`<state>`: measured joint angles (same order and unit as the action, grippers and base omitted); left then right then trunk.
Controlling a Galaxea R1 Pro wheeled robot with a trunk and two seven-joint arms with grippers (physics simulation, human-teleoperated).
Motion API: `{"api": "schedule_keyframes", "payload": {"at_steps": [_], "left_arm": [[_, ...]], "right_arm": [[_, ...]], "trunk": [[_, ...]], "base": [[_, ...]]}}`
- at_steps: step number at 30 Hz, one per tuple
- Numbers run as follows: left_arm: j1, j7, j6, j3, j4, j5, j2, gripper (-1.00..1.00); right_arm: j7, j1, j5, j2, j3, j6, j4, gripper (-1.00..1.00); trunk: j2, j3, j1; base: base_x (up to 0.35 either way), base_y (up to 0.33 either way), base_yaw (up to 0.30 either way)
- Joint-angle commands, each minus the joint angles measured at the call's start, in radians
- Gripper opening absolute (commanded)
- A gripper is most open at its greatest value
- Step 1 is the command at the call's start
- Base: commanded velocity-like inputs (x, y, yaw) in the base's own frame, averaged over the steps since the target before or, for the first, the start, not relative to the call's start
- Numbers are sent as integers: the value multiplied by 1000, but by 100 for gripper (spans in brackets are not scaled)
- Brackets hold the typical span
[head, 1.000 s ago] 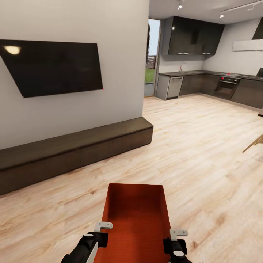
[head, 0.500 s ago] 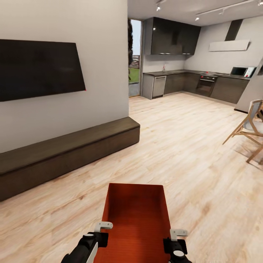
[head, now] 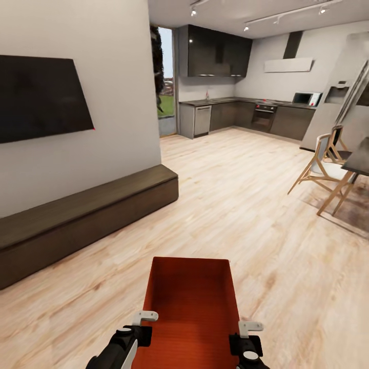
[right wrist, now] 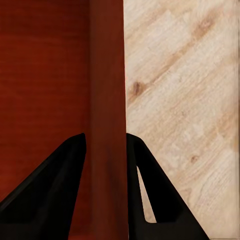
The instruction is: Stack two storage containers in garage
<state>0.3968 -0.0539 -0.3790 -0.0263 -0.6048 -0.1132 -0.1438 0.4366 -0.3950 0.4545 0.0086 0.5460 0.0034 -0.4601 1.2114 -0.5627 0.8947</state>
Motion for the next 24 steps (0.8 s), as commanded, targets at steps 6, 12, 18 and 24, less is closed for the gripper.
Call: {"api": "schedule_keyframes", "payload": {"at_steps": [6,12,18,24], "left_arm": [[-1,-6,-6,1,3,-23,0,-100],[-1,-6,-6,2,3,-23,0,-100],[-1,-6,-6,2,3,-23,0,-100],[-1,-5,-6,0,3,-26,0,-100]], "right_arm": [[8,-2,-5,-1,-15,-1,-29,-100],[8,-2,-5,-1,-15,-1,-29,-100],[8,-2,-5,-1,-15,-1,-29,-100],[8,-2,-5,-2,-15,-2,-29,-100]], "trunk": [[1,-1,0],[1,-1,0],[1,-1,0],[1,-1,0]], "base": [[0,0,-256],[0,0,-256],[0,0,-256],[0,0,-256]]}}
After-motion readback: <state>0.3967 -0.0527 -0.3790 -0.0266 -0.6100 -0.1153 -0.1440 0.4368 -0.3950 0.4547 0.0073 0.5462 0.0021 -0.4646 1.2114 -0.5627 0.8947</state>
